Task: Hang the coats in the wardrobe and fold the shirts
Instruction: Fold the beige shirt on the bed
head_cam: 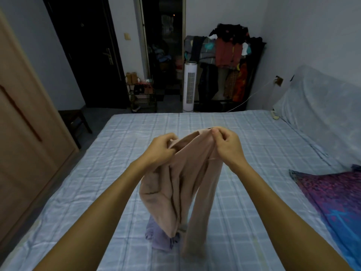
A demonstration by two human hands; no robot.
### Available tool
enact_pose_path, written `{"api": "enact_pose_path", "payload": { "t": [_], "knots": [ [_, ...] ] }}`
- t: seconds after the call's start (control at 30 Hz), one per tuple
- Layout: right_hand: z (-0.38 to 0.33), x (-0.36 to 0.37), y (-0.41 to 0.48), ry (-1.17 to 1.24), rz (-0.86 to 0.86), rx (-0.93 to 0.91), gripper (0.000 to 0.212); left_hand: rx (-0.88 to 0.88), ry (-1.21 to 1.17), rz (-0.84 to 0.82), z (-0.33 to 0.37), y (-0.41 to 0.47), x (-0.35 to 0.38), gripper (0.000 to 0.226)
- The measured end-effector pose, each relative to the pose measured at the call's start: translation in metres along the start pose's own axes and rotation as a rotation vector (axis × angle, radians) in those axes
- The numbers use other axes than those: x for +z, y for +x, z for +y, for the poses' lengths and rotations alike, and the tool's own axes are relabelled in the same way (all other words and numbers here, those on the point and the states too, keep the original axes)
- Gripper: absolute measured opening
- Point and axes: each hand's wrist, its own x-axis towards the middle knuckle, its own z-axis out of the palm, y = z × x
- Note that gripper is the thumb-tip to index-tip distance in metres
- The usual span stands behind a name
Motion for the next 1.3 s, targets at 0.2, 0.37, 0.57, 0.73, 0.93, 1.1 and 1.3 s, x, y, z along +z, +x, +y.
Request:
{"api": "enact_pose_path", "payload": {
  "t": [0.2,0.37,0.57,0.73,0.93,1.1,1.3],
  "knots": [
    [-0.001,-0.017,0.016,-0.038,0.14,-0.018,0.022,-0.232,-0.098,-0.176,-0.048,-0.019,-0.007,0.023],
    [0.002,-0.026,0.021,-0.15,0.113,0.003,0.027,-0.194,-0.273,-0.039,-0.034,-0.019,-0.013,0.038],
    [-0.002,-0.049,0.021,-0.195,0.092,-0.015,0.028,0.015,-0.211,-0.21,-0.008,-0.013,-0.036,0.03],
    [0.006,-0.07,0.015,-0.182,0.126,-0.082,0.021,0.039,-0.058,-0.172,-0.005,-0.013,-0.041,0.028],
    [0.004,-0.078,-0.001,-0.105,0.181,0.003,0.028,0.073,0.062,-0.158,0.01,-0.026,-0.039,0.032],
    [-0.006,-0.093,-0.015,-0.246,0.031,-0.08,0.023,0.116,0.278,0.043,0.02,-0.045,-0.04,0.02],
    [0.006,-0.096,-0.039,-0.255,-0.002,-0.148,0.021,0.07,0.413,0.184,0.034,-0.092,-0.044,0.018]
  ]
}}
